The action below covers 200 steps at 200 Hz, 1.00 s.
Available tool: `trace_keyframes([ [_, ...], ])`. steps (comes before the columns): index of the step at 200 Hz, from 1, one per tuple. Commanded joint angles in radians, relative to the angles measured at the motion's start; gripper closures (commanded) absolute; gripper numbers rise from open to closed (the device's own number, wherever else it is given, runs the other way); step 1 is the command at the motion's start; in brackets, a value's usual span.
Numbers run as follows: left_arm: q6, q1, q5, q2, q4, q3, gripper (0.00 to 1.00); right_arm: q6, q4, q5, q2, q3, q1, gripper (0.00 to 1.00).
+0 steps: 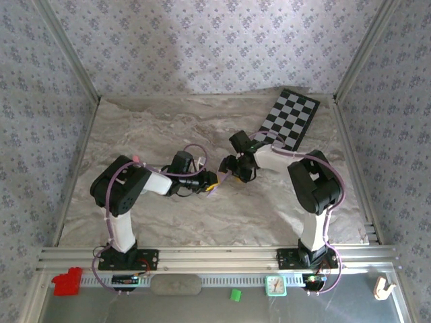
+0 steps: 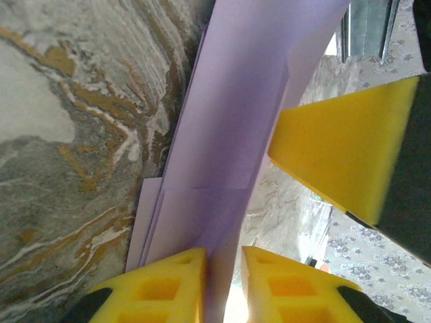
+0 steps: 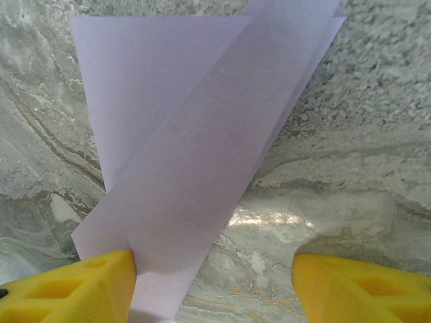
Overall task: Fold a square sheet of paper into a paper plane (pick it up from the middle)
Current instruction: Fold the wing for the fifth time at the center of the table.
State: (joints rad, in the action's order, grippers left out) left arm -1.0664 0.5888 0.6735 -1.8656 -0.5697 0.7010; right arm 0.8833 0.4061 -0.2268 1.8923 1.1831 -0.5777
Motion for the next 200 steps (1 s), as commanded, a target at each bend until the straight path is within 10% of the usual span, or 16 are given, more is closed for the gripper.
trace_keyframes([
  [1,0.035,-0.010,-0.026,0.013,0.035,-0.026,0.76,0.006,-0.016,0.051,0.122,-0.018,-0.030,0.32],
  [200,0.101,-0.023,-0.130,0.197,0.175,-0.046,0.58,-0.047,0.021,0.053,0.154,0.044,-0.047,0.28],
])
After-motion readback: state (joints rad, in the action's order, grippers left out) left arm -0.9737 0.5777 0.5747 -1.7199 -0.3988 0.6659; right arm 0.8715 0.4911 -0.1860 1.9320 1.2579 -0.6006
